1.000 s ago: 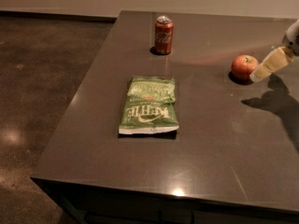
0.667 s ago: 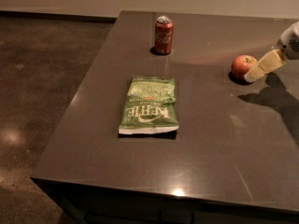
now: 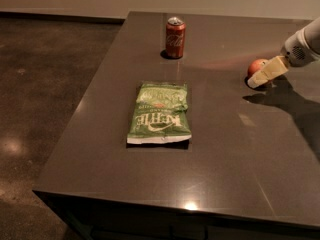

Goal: Move apple near coke can

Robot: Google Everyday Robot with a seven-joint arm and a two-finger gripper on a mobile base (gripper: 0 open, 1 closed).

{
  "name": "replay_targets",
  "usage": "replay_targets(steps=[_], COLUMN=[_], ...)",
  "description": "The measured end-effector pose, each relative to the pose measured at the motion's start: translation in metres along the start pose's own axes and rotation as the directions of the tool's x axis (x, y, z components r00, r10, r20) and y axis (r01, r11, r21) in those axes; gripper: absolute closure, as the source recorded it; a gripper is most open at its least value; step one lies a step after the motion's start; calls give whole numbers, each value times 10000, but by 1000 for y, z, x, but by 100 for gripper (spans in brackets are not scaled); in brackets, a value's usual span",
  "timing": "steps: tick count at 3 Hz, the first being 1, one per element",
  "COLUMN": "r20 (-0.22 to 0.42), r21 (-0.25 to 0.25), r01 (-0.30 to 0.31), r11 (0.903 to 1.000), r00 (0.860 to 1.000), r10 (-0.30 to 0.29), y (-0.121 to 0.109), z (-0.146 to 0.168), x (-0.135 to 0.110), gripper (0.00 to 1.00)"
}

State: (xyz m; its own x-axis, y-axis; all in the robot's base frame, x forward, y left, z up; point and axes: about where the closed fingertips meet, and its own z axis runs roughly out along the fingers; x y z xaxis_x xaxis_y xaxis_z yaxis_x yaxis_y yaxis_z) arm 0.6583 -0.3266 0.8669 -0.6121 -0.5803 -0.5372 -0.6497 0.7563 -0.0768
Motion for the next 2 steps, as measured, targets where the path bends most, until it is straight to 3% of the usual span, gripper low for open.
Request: replay_targets(steps=[1, 2], r20=[80, 145], r21=[-205, -309], r01=[31, 93], r11=[9998, 9995], r00=[10000, 9999], r10=[-30, -89], y=[4, 6], z=[12, 15], x=[-5, -9], gripper=[17, 41])
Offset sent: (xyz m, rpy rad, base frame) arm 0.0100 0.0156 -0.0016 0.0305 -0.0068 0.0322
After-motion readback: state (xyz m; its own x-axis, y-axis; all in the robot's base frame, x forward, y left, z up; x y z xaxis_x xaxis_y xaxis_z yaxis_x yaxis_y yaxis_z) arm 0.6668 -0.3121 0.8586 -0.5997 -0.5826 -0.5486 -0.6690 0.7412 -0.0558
